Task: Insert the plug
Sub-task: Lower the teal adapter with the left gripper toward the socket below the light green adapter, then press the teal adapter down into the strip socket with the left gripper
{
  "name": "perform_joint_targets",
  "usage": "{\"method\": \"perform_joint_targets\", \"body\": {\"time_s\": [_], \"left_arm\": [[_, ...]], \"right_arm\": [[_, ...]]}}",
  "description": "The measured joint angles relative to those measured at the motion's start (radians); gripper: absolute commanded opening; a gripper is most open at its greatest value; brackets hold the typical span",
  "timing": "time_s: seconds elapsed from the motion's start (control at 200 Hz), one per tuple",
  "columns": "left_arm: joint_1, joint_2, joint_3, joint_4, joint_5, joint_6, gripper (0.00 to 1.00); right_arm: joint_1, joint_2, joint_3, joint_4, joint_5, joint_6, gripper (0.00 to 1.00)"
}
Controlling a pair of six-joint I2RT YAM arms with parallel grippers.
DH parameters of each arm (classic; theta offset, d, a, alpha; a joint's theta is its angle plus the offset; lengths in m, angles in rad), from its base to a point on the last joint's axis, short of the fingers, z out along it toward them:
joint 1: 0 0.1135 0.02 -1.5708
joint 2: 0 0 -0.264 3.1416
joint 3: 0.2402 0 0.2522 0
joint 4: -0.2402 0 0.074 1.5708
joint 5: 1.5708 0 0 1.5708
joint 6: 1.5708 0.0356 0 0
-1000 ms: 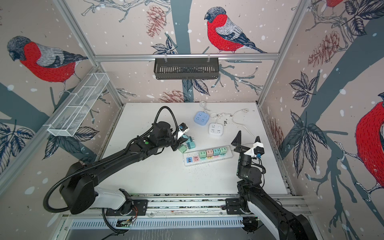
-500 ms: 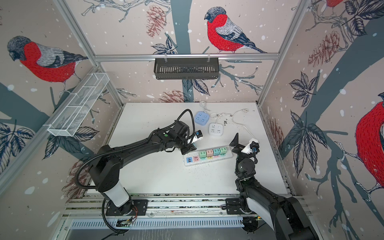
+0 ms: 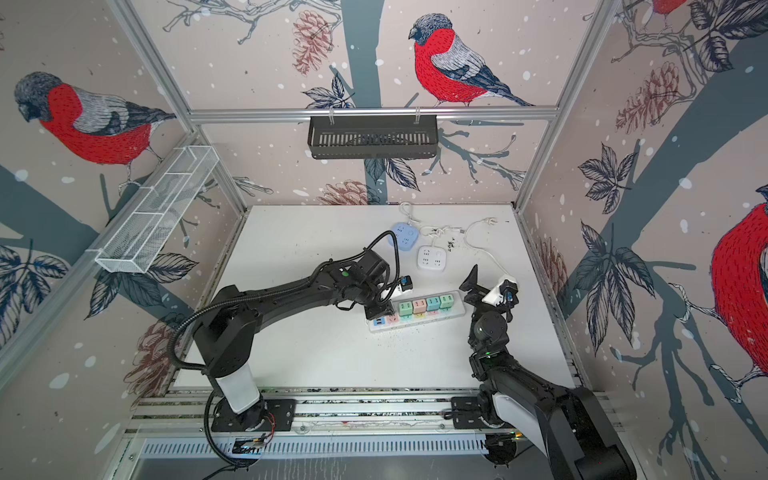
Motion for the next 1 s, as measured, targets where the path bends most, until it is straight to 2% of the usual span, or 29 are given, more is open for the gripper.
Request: {"method": "perform_joint_targets", "body": {"time_s": [0.996], "left_arm": [[-0.005,0.082,0.036,0.013,-0.002,0.033,0.00]], "right_arm": [[0.000,0.023,0.009,-0.016,-0.023,-0.001,1.00]]}}
